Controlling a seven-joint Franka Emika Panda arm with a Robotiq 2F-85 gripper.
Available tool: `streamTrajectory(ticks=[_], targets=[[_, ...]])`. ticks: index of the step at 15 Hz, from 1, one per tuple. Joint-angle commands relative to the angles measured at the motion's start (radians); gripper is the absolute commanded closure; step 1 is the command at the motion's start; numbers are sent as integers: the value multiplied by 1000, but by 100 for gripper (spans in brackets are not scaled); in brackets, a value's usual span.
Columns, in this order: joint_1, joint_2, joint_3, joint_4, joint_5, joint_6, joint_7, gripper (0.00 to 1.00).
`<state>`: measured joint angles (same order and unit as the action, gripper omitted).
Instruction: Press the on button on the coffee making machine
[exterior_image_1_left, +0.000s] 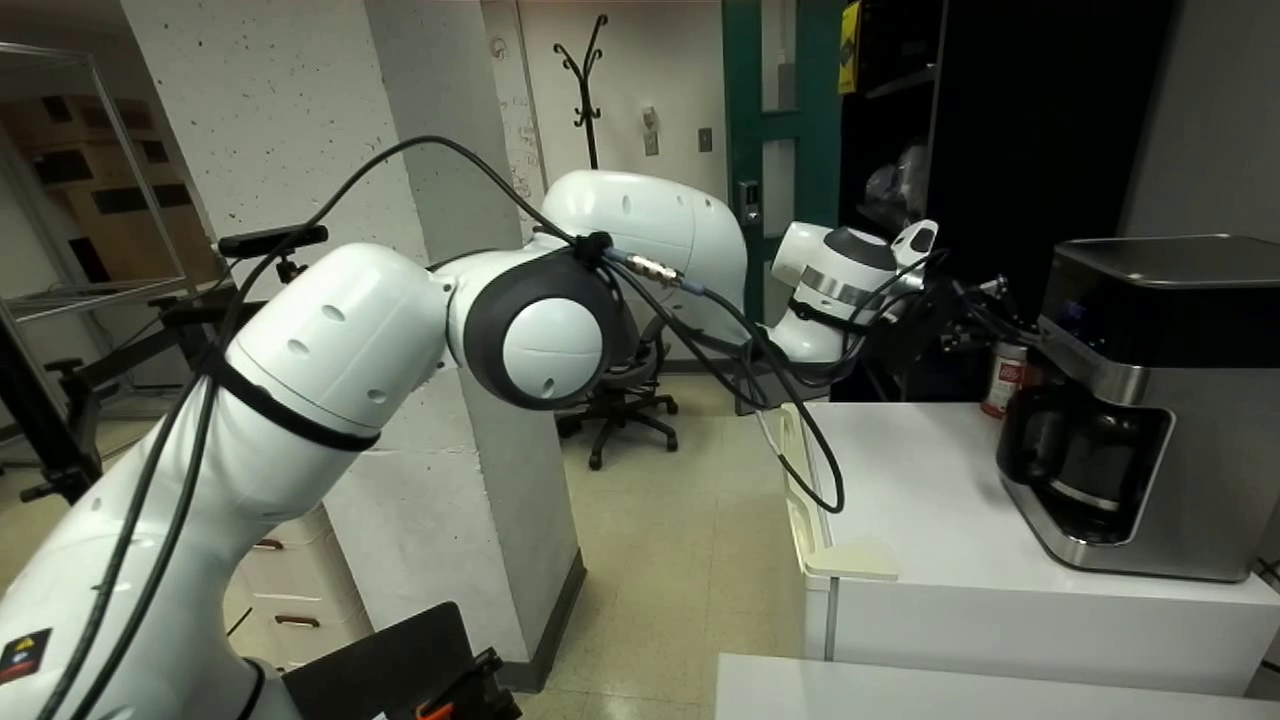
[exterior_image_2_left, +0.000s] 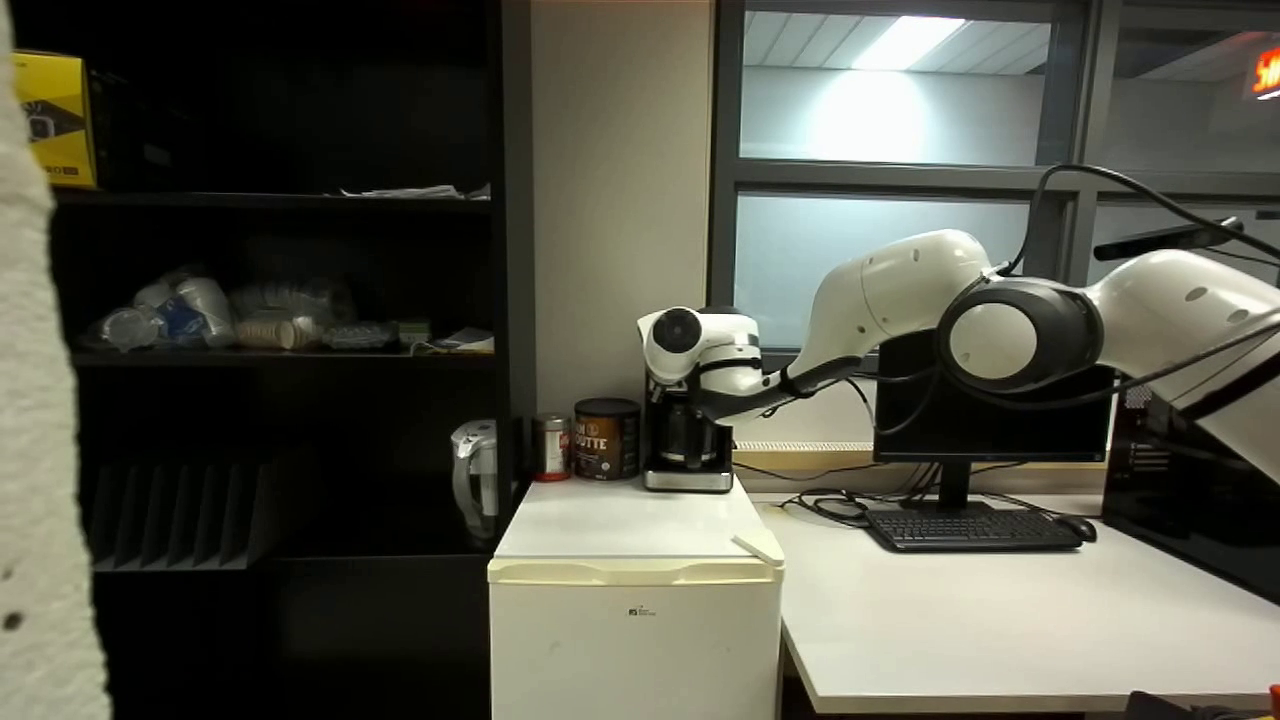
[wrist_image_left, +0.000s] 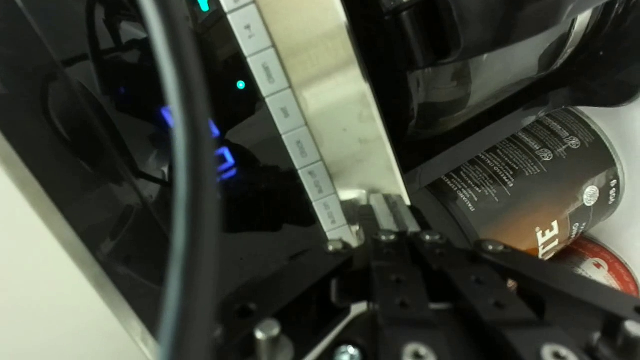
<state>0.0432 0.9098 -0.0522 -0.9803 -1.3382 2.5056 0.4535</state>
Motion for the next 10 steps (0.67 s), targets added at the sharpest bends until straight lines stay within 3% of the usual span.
streamTrajectory(ticks=[1, 10], targets=[[8, 45, -31, 76, 37, 23, -44, 100], [41, -66, -42, -127, 26, 137, 14, 100]])
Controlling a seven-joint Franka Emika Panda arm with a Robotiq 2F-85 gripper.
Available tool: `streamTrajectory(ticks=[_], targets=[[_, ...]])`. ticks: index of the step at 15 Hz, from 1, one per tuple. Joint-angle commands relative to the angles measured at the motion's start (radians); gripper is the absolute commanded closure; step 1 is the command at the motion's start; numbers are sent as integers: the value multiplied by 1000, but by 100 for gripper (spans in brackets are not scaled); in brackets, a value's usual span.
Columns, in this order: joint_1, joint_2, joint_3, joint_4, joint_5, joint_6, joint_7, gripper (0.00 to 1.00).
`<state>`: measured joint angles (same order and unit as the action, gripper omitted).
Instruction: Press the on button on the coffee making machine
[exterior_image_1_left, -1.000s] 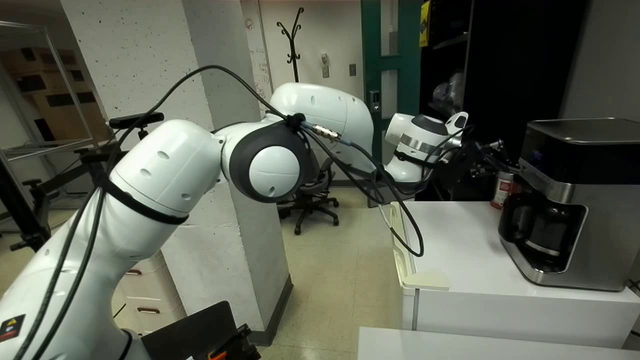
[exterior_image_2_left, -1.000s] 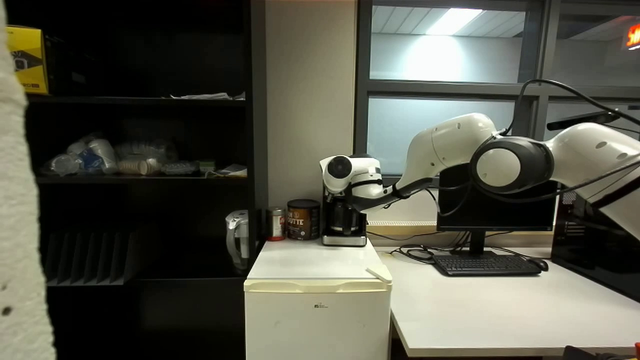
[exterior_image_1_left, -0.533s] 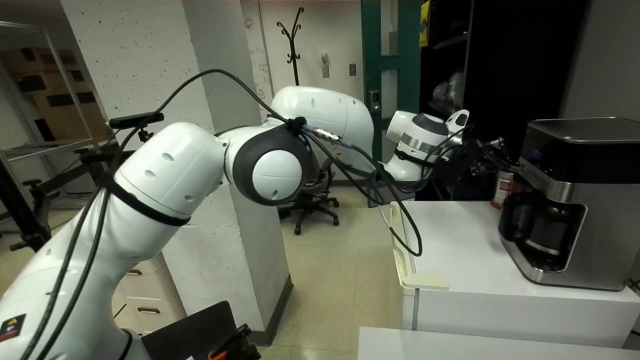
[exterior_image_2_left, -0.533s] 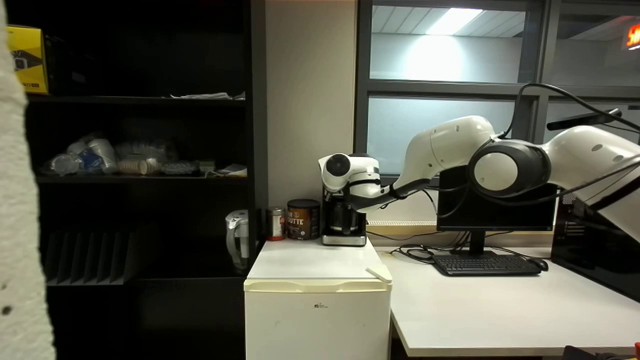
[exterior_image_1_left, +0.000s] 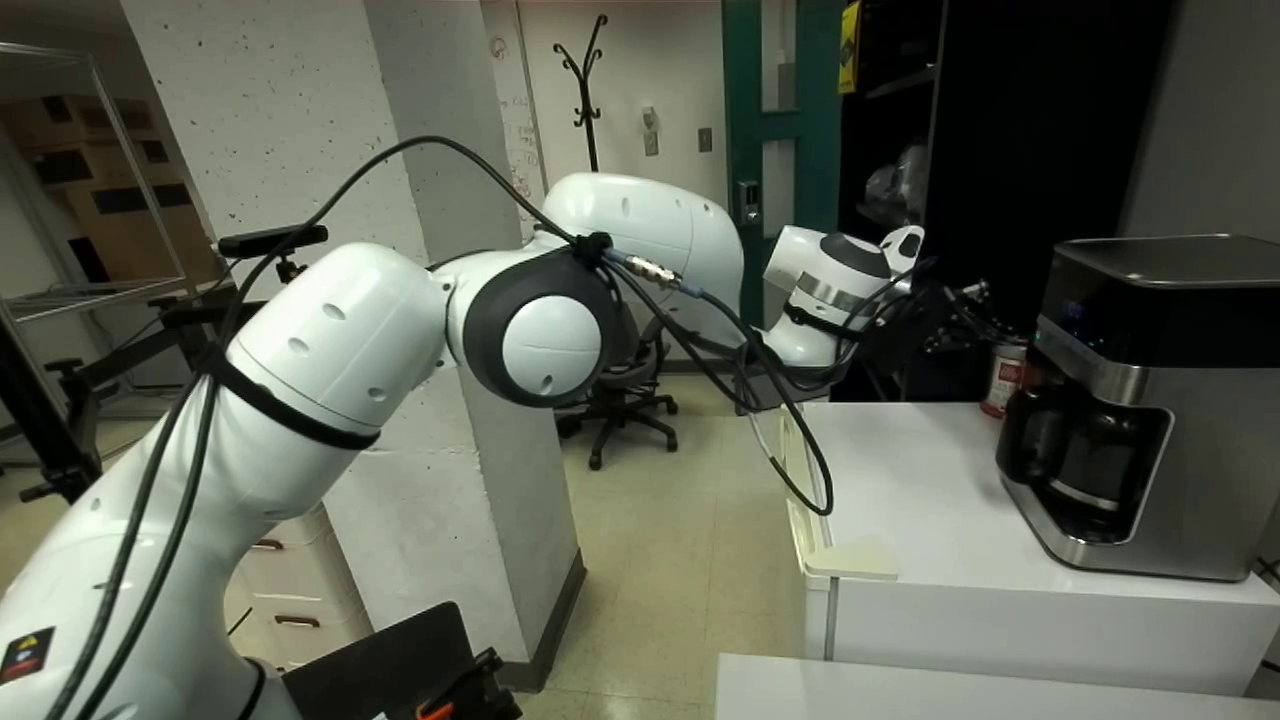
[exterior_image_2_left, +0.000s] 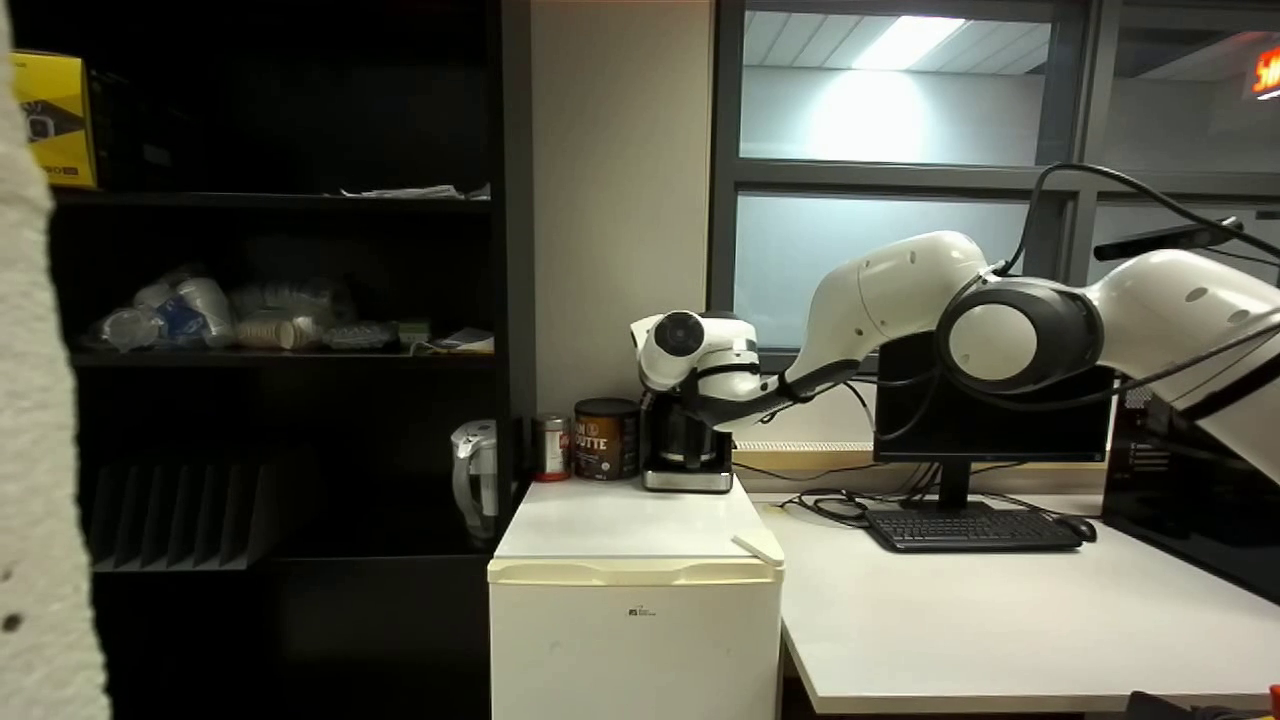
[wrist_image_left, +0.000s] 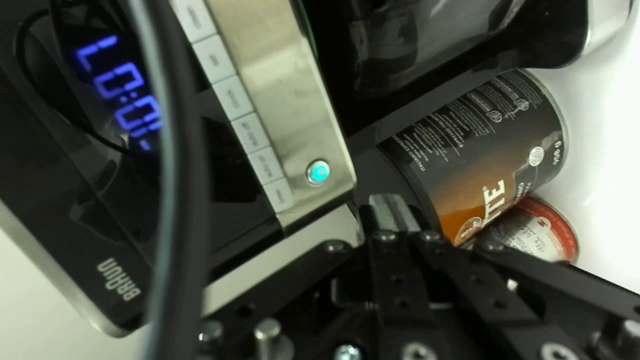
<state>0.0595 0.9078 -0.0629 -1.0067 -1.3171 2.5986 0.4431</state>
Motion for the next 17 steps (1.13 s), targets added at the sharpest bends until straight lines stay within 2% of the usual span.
streamTrajectory(ticks=[1, 2, 5, 6, 7, 9, 10, 12, 17], targets=[[29, -73, -35, -118, 0, 56, 33, 100], [18, -85, -11, -138, -24, 53, 44, 100], [25, -116, -14, -188, -37, 64, 71, 100], [25, -126, -13, -205, -37, 67, 76, 74], [24, -140, -9, -225, -33, 66, 79, 73], [22, -170, 1, -270, -20, 66, 77, 60], [21, -102, -3, -176, -16, 45, 54, 76], [21, -125, 1, -208, -16, 45, 58, 62], [21, -140, 2, -229, -16, 45, 59, 59]])
